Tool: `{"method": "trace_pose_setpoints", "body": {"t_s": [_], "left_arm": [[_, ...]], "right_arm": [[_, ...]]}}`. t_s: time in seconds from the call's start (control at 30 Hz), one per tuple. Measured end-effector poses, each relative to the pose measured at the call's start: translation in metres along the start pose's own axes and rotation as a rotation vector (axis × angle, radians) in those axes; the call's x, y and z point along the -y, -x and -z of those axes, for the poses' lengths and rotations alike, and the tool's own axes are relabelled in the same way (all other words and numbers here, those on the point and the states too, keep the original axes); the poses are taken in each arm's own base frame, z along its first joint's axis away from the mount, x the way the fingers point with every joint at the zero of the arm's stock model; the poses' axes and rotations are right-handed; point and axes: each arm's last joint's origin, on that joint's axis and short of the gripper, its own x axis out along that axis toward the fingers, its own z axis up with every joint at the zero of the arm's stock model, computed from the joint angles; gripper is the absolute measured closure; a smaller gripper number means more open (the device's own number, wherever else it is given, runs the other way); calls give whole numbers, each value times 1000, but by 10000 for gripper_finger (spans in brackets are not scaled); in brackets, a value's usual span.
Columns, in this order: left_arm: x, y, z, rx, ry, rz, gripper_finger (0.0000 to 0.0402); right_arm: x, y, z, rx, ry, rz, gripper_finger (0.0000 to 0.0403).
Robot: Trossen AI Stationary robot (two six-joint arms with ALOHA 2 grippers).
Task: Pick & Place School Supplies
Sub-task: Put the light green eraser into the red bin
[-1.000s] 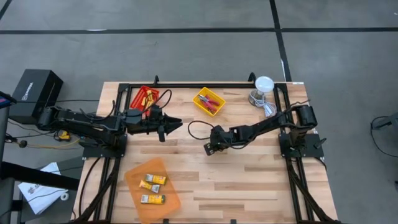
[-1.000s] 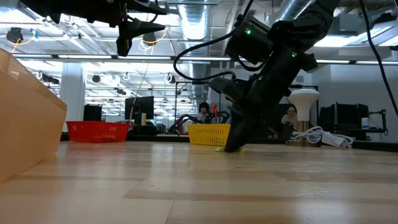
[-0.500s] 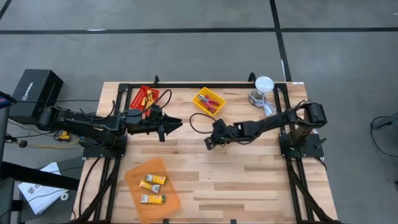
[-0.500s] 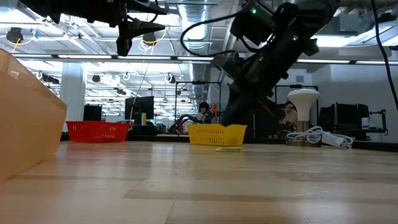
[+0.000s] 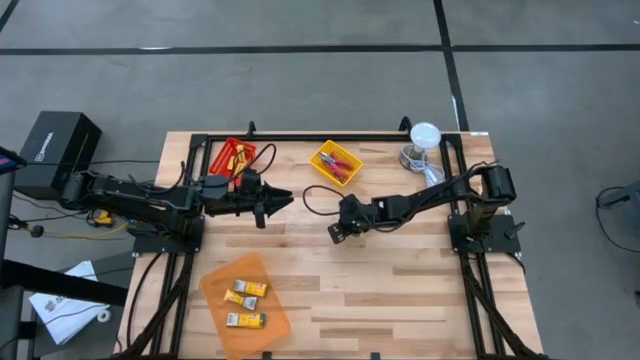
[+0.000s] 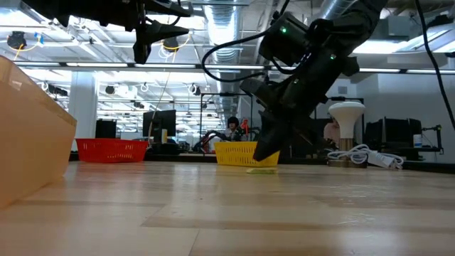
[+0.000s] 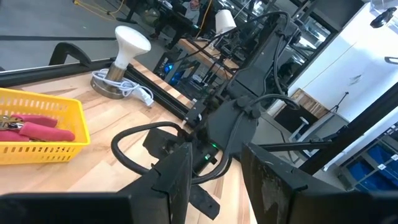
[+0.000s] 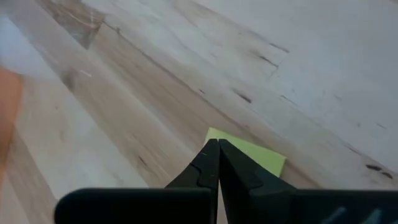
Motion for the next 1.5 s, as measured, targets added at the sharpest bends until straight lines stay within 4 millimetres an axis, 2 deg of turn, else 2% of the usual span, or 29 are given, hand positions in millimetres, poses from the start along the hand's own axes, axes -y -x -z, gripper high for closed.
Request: {"method": "trace_pose_setpoints", "body": {"t_s": [0.37, 0.7, 1.0, 1.5], "left_arm": [[0, 0, 0, 0, 0, 0, 269], [0, 0, 0, 0, 2, 0, 269], [0, 0, 0, 0, 1, 0, 269], [0, 0, 0, -1, -28, -1, 269]], "right_arm": [[2, 0, -2, -4, 3, 13, 403], [6, -16, 5, -60, -19, 3, 403], [7, -17, 6, -81, -26, 6, 403], [3, -20, 20, -105, -62, 30, 403]]}}
